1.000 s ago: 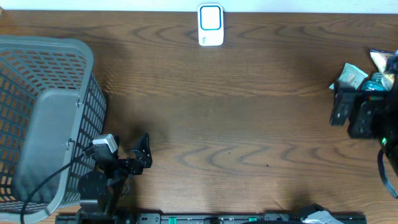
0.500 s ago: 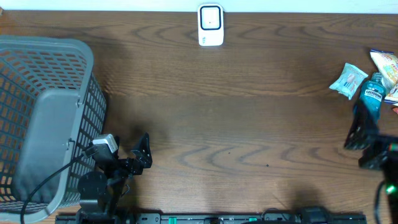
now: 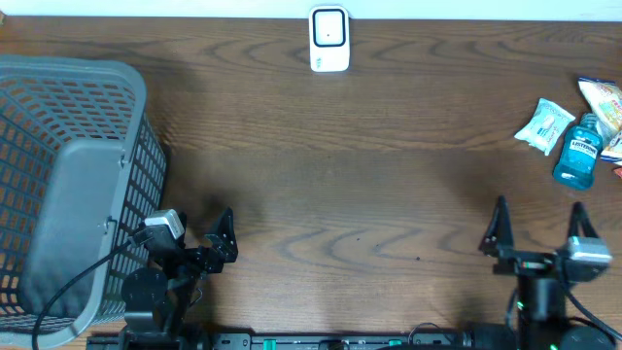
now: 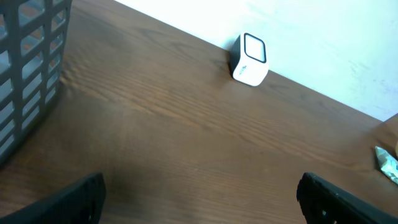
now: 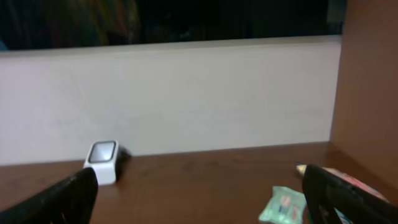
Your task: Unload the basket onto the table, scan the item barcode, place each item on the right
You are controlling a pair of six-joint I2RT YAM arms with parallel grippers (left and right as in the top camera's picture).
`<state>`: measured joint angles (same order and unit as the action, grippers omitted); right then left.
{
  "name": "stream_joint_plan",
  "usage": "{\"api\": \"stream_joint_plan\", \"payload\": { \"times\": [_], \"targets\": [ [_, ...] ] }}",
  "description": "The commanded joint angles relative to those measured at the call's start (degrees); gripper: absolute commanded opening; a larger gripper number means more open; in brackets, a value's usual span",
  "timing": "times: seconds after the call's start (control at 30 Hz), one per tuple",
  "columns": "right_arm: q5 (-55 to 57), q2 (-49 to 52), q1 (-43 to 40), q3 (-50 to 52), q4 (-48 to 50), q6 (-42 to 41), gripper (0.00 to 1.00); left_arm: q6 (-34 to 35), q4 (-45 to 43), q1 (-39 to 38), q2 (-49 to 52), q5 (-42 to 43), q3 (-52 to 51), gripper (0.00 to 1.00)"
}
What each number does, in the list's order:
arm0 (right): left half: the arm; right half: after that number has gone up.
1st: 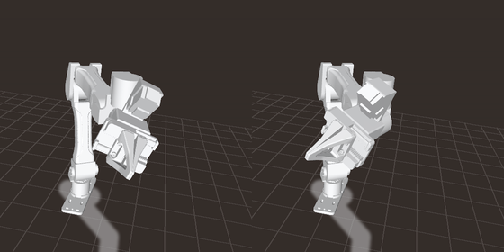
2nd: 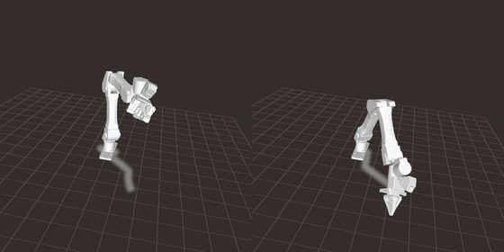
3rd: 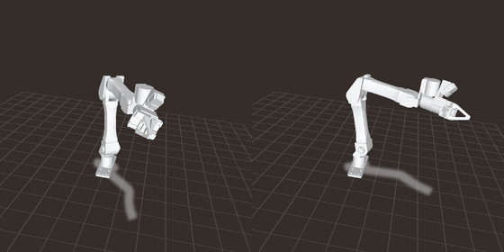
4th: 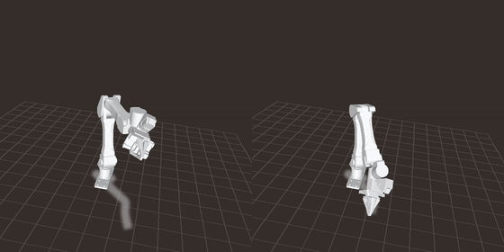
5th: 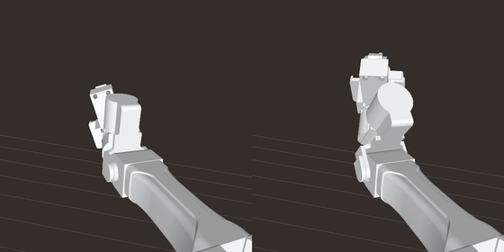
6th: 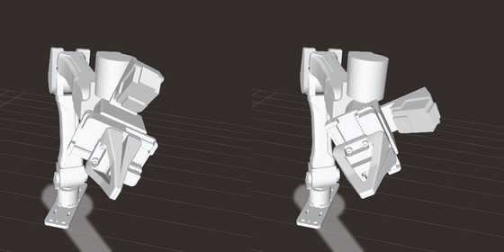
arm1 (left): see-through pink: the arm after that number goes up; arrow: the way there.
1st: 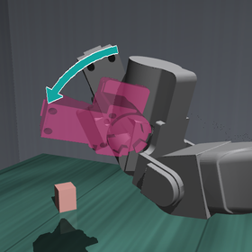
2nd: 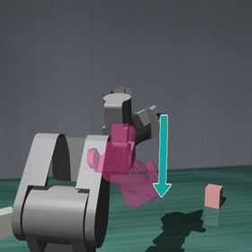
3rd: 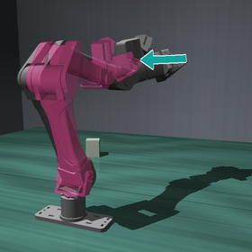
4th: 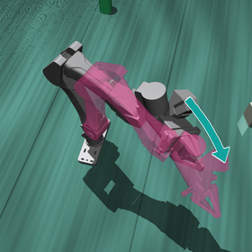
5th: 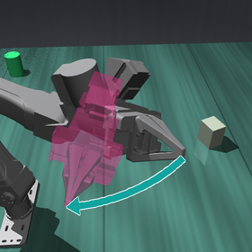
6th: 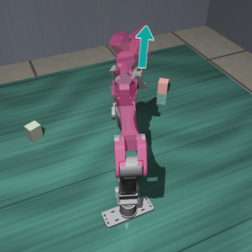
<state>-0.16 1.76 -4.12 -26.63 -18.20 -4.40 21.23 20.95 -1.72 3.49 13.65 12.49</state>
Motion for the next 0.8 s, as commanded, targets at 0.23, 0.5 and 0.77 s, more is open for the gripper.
{"api": "stream_joint_plan", "payload": {
  "times": [0.23,0.5,0.77],
  "targets": [
    [-1.9,-1.4,-1.9,19.0,13.4,-8.5,0.99,0.7,0.1,-0.2,-0.2,0.7,0.1,0.98],
    [-1.4,-1.4,-2.8,26.3,13.6,-11.4,0.99,0.7,0.0,-0.2,-0.2,0.7,0.1,0.98],
    [0.2,-1.4,-2.5,26.3,13.9,-7.1,0.99,0.7,0.1,-0.2,-0.2,0.7,0.1,0.98]
  ]
}}
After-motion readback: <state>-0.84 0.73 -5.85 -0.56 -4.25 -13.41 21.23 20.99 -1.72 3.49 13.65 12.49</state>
